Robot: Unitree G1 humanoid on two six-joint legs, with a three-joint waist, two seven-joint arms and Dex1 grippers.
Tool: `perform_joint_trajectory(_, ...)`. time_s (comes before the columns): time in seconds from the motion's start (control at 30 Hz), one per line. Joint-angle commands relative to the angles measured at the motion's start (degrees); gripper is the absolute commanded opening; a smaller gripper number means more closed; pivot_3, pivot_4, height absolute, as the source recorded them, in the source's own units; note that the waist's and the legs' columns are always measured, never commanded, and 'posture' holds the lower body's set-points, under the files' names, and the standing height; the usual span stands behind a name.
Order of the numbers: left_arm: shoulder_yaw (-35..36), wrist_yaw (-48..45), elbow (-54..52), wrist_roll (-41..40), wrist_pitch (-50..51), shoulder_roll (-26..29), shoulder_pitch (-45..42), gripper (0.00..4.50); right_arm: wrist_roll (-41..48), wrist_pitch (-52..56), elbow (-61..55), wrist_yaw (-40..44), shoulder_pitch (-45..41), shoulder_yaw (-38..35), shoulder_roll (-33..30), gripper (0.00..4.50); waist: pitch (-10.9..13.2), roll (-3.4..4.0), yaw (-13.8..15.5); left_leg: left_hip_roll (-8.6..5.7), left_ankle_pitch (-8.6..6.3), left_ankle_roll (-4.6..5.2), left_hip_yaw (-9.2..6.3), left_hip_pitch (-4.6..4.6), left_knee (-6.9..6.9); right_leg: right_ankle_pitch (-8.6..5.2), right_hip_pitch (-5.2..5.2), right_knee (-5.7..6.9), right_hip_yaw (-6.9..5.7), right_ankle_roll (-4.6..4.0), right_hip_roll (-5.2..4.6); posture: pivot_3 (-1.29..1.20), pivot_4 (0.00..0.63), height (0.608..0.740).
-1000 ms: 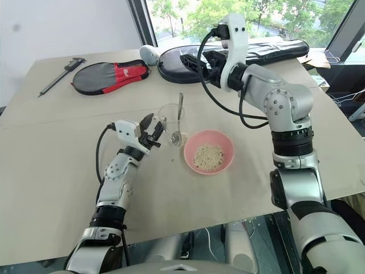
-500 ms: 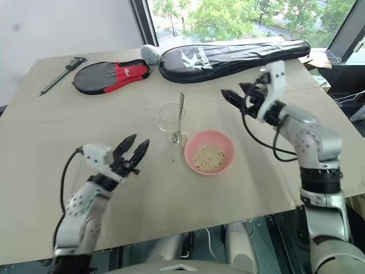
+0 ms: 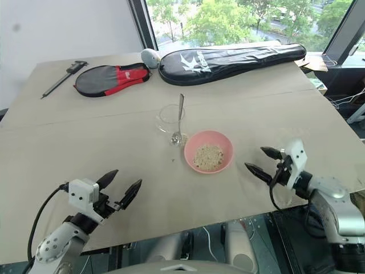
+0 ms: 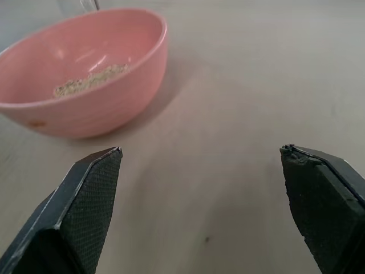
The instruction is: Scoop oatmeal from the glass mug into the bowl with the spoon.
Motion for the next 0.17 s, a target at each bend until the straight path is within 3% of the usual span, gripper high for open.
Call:
perform_joint_trajectory(0.03, -0.70, 1.71, -1.83, 3.23, -0.60, -0.13, 0.53, 4.50, 0.17, -1.84, -0.86, 0.58, 0.57, -1.70, -0.32, 4.47, 0.00, 0.01, -0.03, 0.00, 0.00, 0.00, 0.00, 0.00, 0.00, 0.00, 0.00, 0.00, 0.00, 0.00, 0.00, 0.00, 0.150, 0.740)
perform_joint_trajectory(0.17, -1.26, 2.05, -1.00, 4.23, -1.19, -0.90, 0.16, 4.50, 0.34, -2.31, 0.06, 1.18, -0.22, -1.84, -0.59, 4.47, 0.00, 0.00, -0.01, 0.07, 0.00, -0.01, 0.01, -0.01, 0.00, 0.00, -0.02, -0.01, -0.01, 0.00, 0.08, 0.00, 0.150, 0.740)
